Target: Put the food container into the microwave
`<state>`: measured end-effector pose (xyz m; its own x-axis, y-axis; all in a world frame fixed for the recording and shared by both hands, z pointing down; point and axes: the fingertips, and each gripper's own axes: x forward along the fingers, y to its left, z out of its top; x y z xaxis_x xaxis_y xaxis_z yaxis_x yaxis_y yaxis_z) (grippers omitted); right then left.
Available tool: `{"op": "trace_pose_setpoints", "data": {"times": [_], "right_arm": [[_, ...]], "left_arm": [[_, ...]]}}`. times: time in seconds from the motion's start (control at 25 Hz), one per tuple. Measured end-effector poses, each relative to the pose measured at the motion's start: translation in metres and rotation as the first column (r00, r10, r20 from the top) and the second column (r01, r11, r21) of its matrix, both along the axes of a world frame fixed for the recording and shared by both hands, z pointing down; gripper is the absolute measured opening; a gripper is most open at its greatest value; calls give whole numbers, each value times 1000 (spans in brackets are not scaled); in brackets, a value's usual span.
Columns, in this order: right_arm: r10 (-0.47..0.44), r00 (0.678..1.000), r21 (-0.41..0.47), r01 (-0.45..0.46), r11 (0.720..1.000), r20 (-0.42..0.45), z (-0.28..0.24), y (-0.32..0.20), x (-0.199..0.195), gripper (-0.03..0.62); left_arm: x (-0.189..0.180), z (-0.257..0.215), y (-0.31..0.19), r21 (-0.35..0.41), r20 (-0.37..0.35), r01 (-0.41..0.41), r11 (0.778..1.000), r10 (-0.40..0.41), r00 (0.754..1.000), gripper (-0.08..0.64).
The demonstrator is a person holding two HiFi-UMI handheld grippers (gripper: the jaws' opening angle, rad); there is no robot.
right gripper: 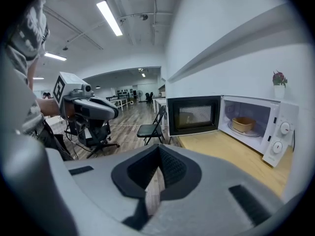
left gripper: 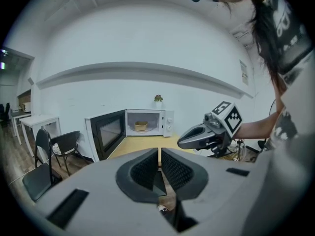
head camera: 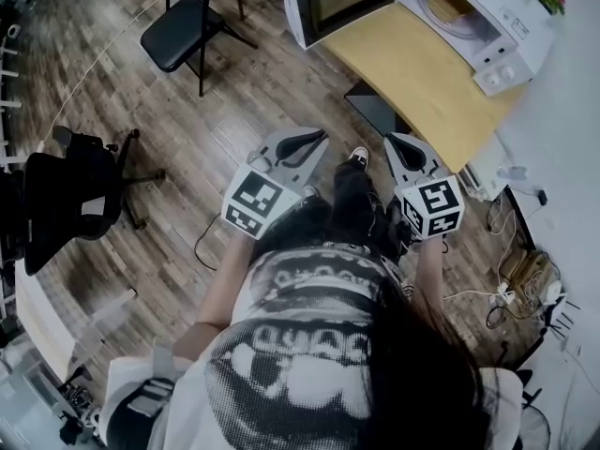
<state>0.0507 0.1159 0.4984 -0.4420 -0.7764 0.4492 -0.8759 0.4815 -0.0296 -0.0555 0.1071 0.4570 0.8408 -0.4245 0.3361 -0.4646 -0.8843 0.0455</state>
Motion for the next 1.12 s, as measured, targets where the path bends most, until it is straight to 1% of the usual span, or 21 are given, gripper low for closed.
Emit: {"op": "trace_pose_setpoints", "data": {"times": [0.6,0.88,1.12], "right_arm": [[-12,1000,-11,12,1000,12,-4,-4,7,5],[-7,999,-8,7,1000,40,-4,-3,8,5],[-7,998,-10,8,1000,63,-6,-1,4,5]], "left_arm": [[7,-1,-3,0,-7,7,1000,-8,1000,16],[9,2,0,-1,1,-4,1000,4,1000,15],[3,3,1,-7,8,6,1000,-6,1000,16]]}}
